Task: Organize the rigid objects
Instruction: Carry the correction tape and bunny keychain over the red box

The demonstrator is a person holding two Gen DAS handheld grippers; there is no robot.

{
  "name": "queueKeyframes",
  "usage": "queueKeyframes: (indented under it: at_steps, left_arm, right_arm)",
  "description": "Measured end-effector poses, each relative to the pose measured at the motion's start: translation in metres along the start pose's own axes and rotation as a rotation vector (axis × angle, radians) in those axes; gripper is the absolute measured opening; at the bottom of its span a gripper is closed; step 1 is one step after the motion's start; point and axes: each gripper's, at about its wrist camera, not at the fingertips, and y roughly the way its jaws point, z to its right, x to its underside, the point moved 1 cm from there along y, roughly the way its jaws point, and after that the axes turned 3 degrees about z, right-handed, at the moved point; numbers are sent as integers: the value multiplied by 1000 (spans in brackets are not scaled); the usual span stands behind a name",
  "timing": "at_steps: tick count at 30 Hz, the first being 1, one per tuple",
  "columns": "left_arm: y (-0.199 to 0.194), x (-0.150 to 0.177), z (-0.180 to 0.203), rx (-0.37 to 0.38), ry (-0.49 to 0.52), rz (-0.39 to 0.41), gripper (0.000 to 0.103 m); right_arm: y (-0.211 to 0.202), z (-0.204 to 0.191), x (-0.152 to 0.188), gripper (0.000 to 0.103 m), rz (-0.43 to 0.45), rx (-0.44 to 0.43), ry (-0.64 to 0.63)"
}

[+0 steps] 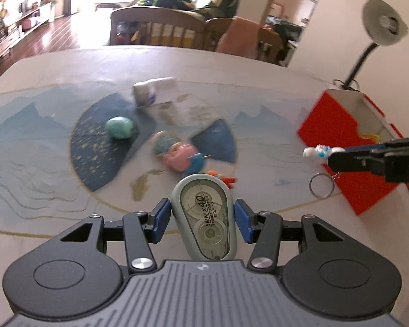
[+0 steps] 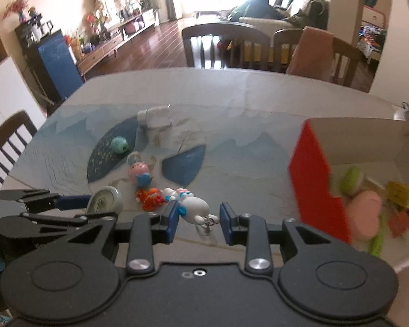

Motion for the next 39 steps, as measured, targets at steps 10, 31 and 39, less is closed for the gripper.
queueKeyframes:
  at_steps: [10,31,39]
  left_arm:
    - [-25,-33,59,91,76,35,51]
    - [21,-85,197,132,207,18,51]
    - [51,-107,245,137,248,15,51]
  right_arm:
    - [-45,48,-10,31,83,37,46]
    - [-77,186,-6,31,143,118,89]
    - [-70,237,-1,31,132,165,119]
